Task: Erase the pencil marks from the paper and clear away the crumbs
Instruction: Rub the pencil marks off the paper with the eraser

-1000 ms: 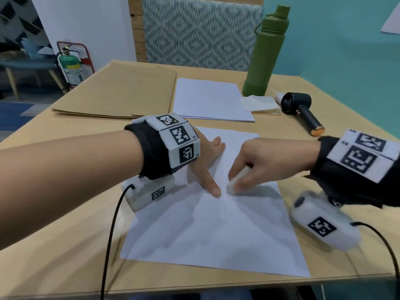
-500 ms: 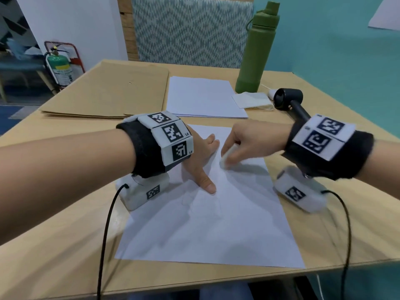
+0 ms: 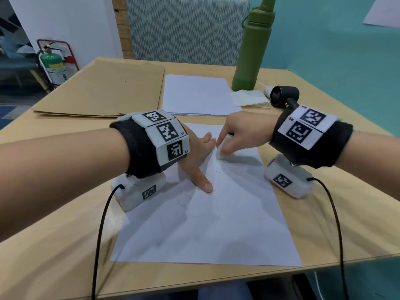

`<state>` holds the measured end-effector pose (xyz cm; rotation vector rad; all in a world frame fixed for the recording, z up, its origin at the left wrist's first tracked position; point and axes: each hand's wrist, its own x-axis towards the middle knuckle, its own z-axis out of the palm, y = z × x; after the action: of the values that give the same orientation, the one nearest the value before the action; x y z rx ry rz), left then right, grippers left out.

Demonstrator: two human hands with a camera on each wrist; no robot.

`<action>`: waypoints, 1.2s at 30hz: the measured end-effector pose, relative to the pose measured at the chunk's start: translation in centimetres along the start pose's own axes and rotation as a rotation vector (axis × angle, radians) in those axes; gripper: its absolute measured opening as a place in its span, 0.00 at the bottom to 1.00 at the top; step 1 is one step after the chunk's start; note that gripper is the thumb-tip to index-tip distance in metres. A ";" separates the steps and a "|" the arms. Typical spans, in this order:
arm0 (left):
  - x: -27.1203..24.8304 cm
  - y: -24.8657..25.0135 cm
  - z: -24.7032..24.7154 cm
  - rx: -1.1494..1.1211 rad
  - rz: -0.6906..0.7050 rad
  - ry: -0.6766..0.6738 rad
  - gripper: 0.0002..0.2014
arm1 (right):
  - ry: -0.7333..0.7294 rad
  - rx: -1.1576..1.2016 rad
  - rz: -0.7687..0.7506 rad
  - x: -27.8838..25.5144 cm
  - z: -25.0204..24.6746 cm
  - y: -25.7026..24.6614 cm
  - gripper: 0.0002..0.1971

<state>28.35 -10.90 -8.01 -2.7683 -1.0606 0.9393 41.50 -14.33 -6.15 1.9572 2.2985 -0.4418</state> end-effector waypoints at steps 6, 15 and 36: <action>0.3 0.0 0.0 0.008 -0.002 -0.020 0.61 | -0.327 0.108 -0.079 -2.6 0.2 0.0 0.15; 0.2 -0.2 -0.1 0.014 0.007 -0.016 0.60 | 0.004 -0.005 -0.057 -1.1 0.5 0.6 0.06; 0.4 -0.1 -0.2 0.012 0.007 -0.018 0.61 | -0.045 -0.005 -0.011 0.0 -0.3 0.4 0.09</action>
<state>28.62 -10.53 -8.08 -2.7611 -1.0450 0.9698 41.97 -14.20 -5.90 1.9135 2.2814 -0.4757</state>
